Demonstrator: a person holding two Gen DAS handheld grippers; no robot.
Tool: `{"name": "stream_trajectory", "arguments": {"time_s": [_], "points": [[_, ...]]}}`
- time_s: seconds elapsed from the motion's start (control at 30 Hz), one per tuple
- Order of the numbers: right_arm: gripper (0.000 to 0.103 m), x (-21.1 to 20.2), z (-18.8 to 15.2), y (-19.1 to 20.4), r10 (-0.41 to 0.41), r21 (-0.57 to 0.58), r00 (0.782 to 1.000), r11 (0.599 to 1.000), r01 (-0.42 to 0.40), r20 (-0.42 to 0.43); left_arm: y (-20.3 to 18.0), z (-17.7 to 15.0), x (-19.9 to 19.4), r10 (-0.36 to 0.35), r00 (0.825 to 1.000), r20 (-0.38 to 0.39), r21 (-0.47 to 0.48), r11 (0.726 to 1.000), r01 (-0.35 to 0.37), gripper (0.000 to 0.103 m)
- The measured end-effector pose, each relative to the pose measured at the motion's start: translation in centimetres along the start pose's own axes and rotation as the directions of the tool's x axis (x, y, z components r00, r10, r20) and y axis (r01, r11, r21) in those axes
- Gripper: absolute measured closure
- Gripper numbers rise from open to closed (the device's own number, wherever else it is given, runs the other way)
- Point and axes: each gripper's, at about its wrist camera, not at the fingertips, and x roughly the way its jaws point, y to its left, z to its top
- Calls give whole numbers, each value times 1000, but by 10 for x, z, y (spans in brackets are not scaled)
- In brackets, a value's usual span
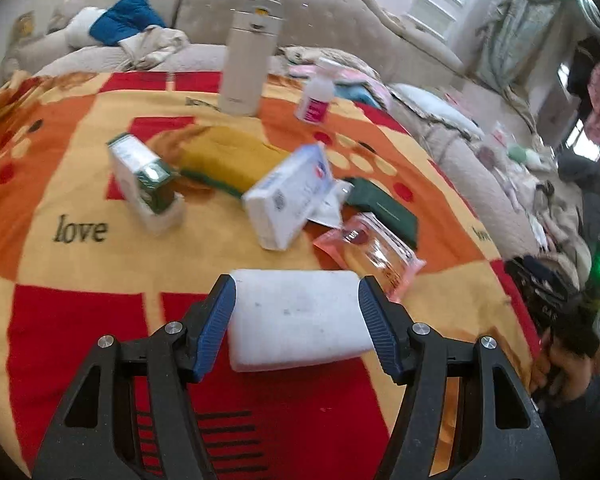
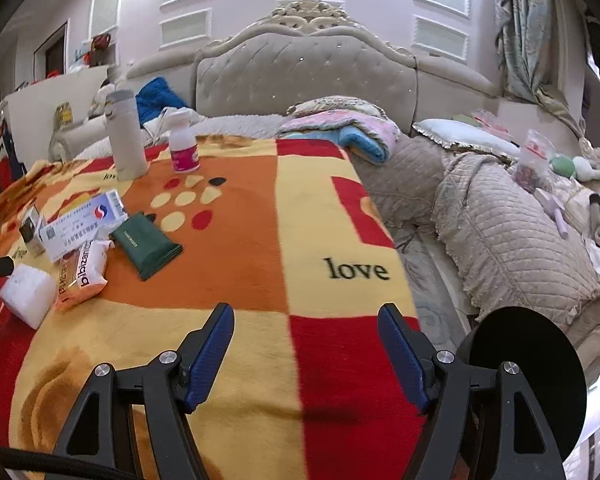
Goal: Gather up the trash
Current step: 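Move both open grippers back over the blanket toward the white foam block, then grasp the white foam block with the left gripper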
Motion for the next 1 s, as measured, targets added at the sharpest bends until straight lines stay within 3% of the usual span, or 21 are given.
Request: {"name": "stream_trajectory", "arguments": {"time_s": [0.13, 0.23, 0.3, 0.4, 0.53, 0.63, 0.67, 0.83, 0.93, 1.0], "points": [[31, 1, -1, 2, 4, -6, 1000, 1000, -4, -5, -15, -5, 6, 35, 999, 9, 67, 997, -36, 36], [31, -1, -2, 0, 9, 1, 1000, 1000, -9, -7, -12, -5, 5, 41, 999, 15, 53, 998, -42, 36], [31, -1, -1, 0, 10, 0, 1000, 1000, -10, -10, -9, 1, 0, 28, 999, 37, 55, 998, -30, 36], [31, 0, -2, 1, 12, -6, 1000, 1000, -12, -14, 1, 23, 4, 72, 996, 53, 78, 994, -76, 35], [31, 1, -2, 2, 10, -6, 1000, 1000, -10, -19, 17, 36, 32, 26, 998, -57, 63, 998, -22, 35], [31, 1, -2, 2, 9, -1, 1000, 1000, -9, -20, 19, 30, 35, -94, 988, -126, 27, 995, 98, 35], [31, 0, -2, 2, 9, -1, 1000, 1000, -9, -20, 17, 26, 31, -123, 984, -133, 26, 992, 127, 35], [31, 1, -2, 2, 14, 5, 1000, 1000, -14, -21, 7, -4, -20, -122, 988, -95, 115, 985, 132, 29], [31, 2, -1, 1, 14, -1, 1000, 1000, -14, -22, 1, -19, -48, -185, 977, -109, 154, 968, 200, 27], [31, 2, -1, 2, 11, -7, 1000, 1000, -11, -20, -6, -24, -54, -164, 980, -113, 201, 962, 184, 23]]}}
